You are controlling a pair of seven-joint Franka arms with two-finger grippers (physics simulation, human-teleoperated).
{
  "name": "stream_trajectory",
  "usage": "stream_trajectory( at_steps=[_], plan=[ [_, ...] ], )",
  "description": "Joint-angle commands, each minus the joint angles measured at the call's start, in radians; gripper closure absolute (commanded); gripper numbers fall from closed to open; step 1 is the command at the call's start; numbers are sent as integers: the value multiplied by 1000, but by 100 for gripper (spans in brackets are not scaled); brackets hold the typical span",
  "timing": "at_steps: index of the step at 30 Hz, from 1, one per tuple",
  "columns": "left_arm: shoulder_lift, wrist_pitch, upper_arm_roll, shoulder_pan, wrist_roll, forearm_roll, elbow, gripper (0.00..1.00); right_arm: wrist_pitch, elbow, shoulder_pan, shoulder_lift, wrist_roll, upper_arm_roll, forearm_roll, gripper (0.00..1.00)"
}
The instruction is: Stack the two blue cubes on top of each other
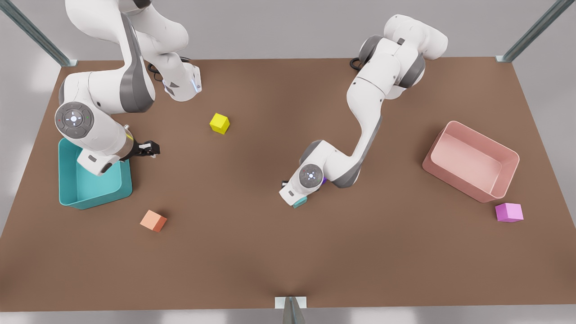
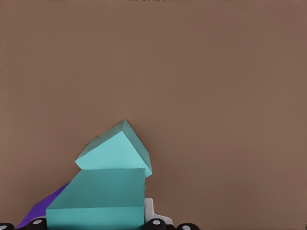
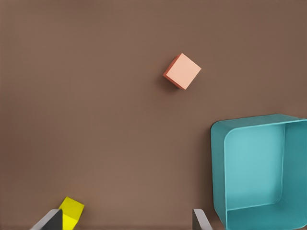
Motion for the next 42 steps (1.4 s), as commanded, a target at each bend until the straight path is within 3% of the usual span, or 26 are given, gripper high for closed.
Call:
stream_trajectory(
  at_steps=[1,7,8,9,10,24,28,31,34,37,39,42],
  plan=[
    [2,29,0,-1,-304,-8,0,45,-1,0,0,-1,-2,0,1,0],
    [9,31,1,0,-302,-8,0,44,-1,0,2,1,1,1,2,0],
    [9,31,1,2,-302,-8,0,36,-1,0,2,1,1,1,1,0],
    [11,32,1,3,-302,-8,0,9,-1,0,2,1,3,1,1,0],
    [11,45,1,5,-302,-8,0,0,-1,0,2,1,3,1,1,0],
    [-3,29,-2,17,-310,-18,20,0,-1,0,2,2,3,3,1,0],
    [-24,-56,-2,26,-310,-28,21,0,-1,2,2,2,3,3,1,0],
    [-141,-280,1,58,-302,-38,21,0,-1,2,2,2,3,3,1,0],
    [-416,-652,0,362,151,61,18,0,-1,2,2,2,1,1,1,0],
    [-474,-728,-3,526,455,176,14,0,-1,2,2,2,3,1,1,0],
    [-698,-426,-97,617,526,179,-410,0,-1,2,2,2,3,3,1,0],
    [-687,-662,-74,612,524,173,-261,0,-1,2,2,2,3,3,1,0]
  ],
)
